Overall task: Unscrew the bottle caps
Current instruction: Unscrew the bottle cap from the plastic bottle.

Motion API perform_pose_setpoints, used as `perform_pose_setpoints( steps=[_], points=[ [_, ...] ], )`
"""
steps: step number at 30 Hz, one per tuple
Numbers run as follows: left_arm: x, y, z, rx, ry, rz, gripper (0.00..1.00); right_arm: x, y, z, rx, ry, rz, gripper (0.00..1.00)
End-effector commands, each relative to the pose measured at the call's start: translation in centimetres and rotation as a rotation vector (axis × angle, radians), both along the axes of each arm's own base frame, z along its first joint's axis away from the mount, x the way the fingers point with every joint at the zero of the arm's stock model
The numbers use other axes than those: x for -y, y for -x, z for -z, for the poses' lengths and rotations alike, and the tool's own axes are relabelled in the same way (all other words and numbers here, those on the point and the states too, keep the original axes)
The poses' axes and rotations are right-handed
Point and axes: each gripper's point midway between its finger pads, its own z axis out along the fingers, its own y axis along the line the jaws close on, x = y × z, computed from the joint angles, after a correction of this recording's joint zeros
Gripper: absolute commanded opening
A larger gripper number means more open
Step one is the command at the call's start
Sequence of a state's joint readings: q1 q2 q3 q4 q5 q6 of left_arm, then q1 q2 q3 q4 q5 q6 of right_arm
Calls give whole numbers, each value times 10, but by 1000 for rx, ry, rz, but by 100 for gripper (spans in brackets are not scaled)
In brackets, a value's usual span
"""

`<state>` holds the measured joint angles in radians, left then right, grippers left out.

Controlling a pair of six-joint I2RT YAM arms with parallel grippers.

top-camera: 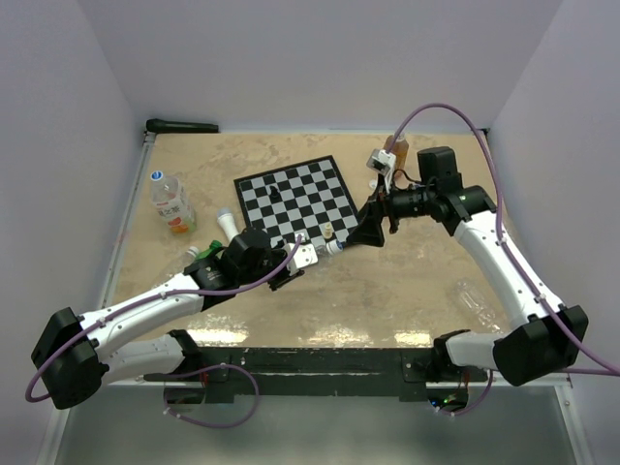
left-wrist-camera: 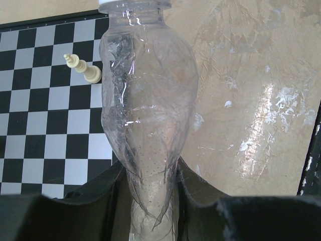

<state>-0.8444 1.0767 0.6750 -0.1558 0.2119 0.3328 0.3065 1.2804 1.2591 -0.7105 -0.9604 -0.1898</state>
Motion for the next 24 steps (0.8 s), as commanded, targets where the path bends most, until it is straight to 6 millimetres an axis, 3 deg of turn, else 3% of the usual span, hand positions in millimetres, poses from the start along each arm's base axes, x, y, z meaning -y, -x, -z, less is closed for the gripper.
perform_pose_setpoints(
  steps=[1,24],
  points=[
    [1,-5,-14,46,34,-10,0,-3,-2,-14,1,-28,-12,98],
    [1,-5,-15,47,35,-10,0,-12,-4,-2,-68,-4,-32,93]
  ],
)
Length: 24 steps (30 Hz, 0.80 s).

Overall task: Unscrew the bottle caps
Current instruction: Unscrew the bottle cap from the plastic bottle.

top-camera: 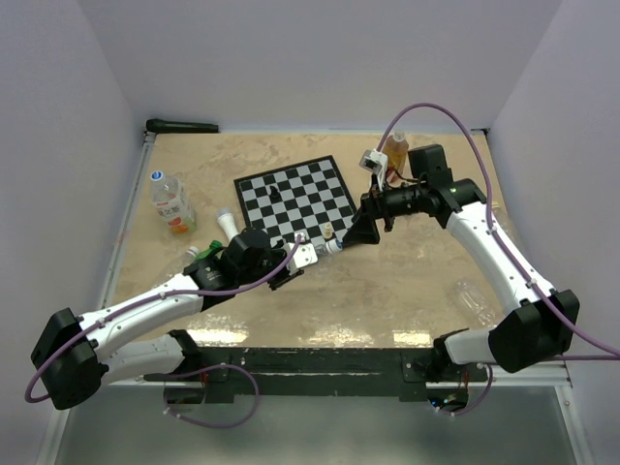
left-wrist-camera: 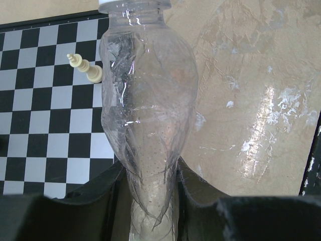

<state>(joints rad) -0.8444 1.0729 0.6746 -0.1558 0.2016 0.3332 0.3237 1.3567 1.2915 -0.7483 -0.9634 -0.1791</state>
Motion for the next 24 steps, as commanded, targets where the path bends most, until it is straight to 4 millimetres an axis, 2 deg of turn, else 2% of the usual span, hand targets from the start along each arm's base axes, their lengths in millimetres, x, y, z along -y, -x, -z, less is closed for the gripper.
perform_pose_setpoints(
  steps=[1,18,21,24],
  points=[
    [2,-4,-14,40,36,-3,0,-5,0,-15,21,-26,-19,93],
    [3,-3,-14,38,41,1,0,-12,2,-14,-9,-32,-37,89],
    [3,-3,-15,41,41,1,0,-17,4,-11,-23,-29,-50,88],
    [2,-4,-15,40,41,-4,0,-21,6,0,-45,-7,-53,86]
  ],
)
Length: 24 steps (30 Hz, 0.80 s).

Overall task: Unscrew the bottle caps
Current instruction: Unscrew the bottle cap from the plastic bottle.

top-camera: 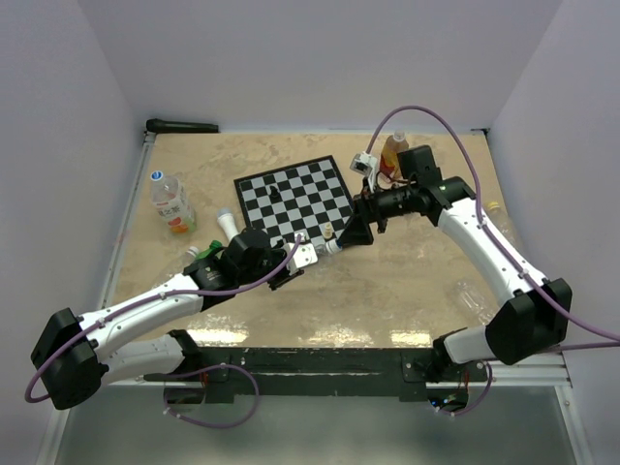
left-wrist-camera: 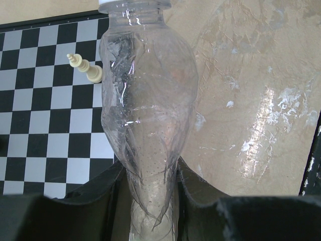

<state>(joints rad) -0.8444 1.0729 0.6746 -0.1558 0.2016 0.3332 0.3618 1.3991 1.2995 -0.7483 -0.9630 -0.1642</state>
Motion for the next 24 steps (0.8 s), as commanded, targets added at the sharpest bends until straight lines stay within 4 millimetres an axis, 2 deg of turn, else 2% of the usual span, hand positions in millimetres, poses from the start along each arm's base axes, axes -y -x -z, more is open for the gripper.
perform_pose_setpoints(
  steps=[1,5,8,18,24],
  points=[
    [2,-4,-15,40,41,-5,0,-10,4,-5,-7,-13,-23,85],
    [3,-4,-18,46,50,-4,0,-14,5,6,-33,1,-27,82],
    [2,-4,-18,43,50,-5,0,-17,6,6,-38,-4,-39,77],
    [1,-7,-20,49,51,-26,0,-25,13,11,-66,-3,-72,55],
    [0,-9,-23,58,54,-44,0,-26,16,12,-72,-3,-77,45]
  ],
)
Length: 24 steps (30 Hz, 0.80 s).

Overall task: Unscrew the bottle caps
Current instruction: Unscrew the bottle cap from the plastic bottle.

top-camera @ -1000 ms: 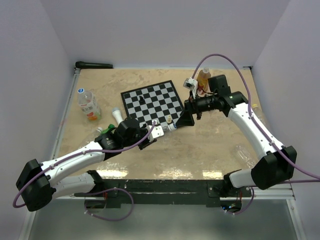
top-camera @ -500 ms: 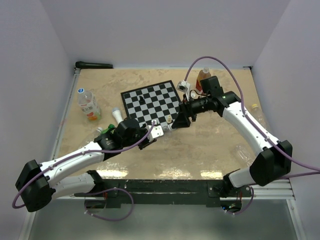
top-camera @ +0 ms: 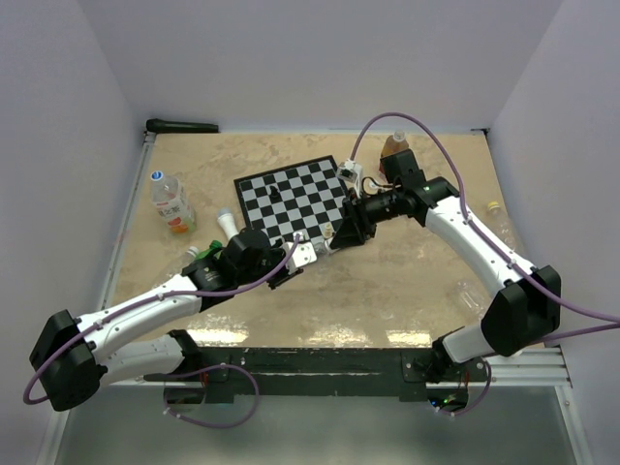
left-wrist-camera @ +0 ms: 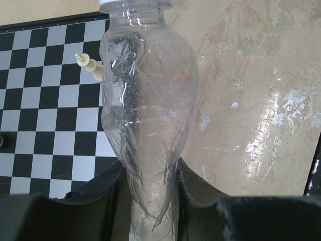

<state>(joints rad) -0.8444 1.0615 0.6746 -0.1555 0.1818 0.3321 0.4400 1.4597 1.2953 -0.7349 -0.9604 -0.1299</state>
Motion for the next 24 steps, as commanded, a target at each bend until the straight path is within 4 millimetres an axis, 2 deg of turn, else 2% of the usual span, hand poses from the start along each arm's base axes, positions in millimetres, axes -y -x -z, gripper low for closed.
perform_pose_setpoints(
  steps=[1,6,8,11,18,21,24],
  points=[
    [2,-7,-18,41,50,-27,0,-4,5,-5,7,-25,-18,41],
    [1,-8,-20,43,53,-33,0,-5,5,-8,29,-32,-36,8],
    [1,-7,-20,42,53,-30,0,-4,4,-9,67,-28,-51,1],
    [2,-5,-22,44,64,-19,0,1,5,-10,154,-14,-102,0],
    [5,0,-25,48,83,13,0,16,22,-4,399,6,-393,0],
    [6,2,-26,47,88,23,0,23,18,-10,617,25,-483,0],
    [6,2,-26,48,90,24,0,27,11,-26,905,43,-535,0]
  ],
)
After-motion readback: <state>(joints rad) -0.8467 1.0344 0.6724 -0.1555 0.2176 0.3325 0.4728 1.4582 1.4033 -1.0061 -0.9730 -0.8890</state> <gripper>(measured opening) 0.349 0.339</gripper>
